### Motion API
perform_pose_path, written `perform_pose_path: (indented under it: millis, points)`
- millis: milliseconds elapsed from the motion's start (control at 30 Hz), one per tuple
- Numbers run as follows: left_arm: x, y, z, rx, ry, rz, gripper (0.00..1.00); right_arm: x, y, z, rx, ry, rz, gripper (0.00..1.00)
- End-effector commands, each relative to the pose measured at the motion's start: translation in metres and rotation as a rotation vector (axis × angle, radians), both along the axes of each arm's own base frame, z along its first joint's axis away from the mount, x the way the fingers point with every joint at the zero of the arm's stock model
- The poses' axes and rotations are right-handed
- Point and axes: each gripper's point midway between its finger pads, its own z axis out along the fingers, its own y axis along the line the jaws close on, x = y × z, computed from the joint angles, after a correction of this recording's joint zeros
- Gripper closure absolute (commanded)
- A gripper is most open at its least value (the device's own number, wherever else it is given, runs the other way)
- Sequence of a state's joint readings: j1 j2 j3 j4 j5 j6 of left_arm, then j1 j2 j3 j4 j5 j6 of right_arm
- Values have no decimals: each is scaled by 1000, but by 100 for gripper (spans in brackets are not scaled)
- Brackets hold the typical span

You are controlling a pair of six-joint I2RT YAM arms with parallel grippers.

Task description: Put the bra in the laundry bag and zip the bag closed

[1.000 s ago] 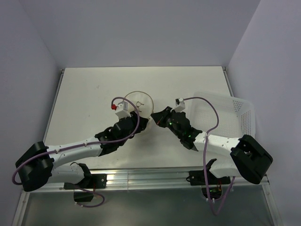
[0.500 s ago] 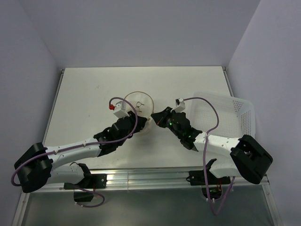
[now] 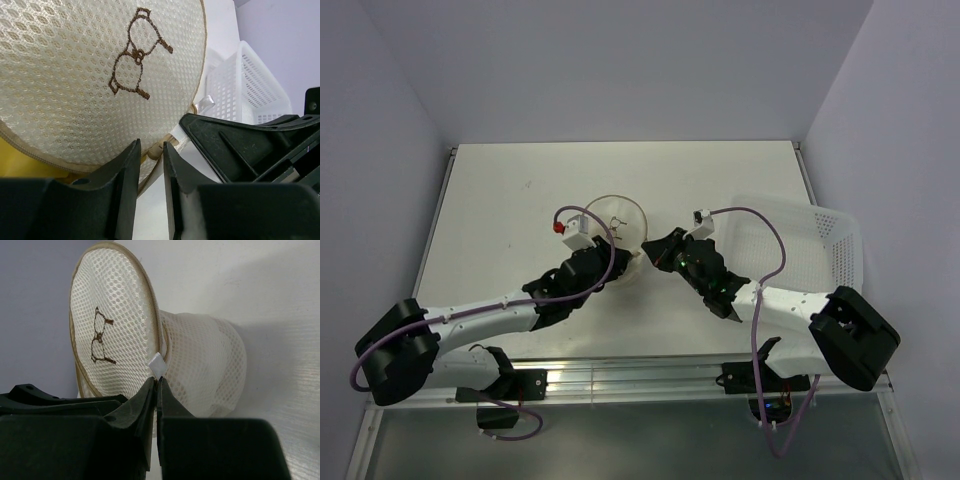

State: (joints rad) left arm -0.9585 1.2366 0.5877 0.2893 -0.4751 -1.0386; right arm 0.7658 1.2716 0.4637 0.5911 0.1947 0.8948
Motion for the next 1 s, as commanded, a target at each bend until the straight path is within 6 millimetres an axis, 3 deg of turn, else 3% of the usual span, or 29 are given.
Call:
perform_pose_path:
  millis: [0, 333, 567, 733, 967]
  points:
    - [8, -6, 20, -60, -37, 11, 70, 3, -1, 16, 28, -60, -16, 100]
    - [9, -13, 21, -77, -37, -12, 64, 2, -1, 14, 28, -58, -14, 100]
    - [9, -16, 29, -77, -55, -26, 80, 2, 2, 14, 34, -54, -6, 100]
    - [7, -18, 31, -70, -57, -47, 99, 4, 1, 17, 30, -59, -12, 100]
    - [1, -14, 42, -77, -75, -73, 100, 12, -1, 18, -7, -69, -41, 100]
